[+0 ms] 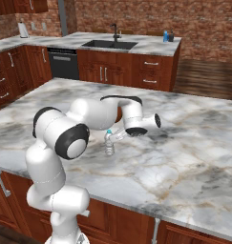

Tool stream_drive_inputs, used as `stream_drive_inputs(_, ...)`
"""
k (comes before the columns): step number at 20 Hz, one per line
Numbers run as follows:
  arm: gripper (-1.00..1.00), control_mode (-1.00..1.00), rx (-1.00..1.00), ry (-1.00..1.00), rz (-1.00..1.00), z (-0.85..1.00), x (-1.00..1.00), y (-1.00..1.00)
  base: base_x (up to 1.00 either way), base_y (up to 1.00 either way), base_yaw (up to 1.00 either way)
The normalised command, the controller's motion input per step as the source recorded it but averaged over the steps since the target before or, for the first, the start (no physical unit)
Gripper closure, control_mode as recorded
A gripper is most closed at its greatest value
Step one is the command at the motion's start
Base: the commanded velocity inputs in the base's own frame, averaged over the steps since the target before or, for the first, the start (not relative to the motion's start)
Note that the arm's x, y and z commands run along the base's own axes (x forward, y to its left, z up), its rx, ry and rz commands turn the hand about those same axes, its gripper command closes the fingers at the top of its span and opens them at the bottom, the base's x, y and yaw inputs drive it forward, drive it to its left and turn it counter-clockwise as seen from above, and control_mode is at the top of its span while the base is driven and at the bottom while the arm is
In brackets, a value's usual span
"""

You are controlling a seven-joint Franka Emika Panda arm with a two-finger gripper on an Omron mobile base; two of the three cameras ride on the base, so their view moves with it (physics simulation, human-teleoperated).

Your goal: Move the drinks to the dining counter.

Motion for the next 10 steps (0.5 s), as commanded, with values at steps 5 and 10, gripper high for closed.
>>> stream_drive_inputs(5,-1.0,-1.0,0.0,0.0,0.0,0.0,0.0,0.0,0.0,0.0,0.0)
stream_drive_inputs(10,-1.0,-1.0,0.0,0.0,0.0,0.0,0.0,0.0,0.0,0.0,0.0)
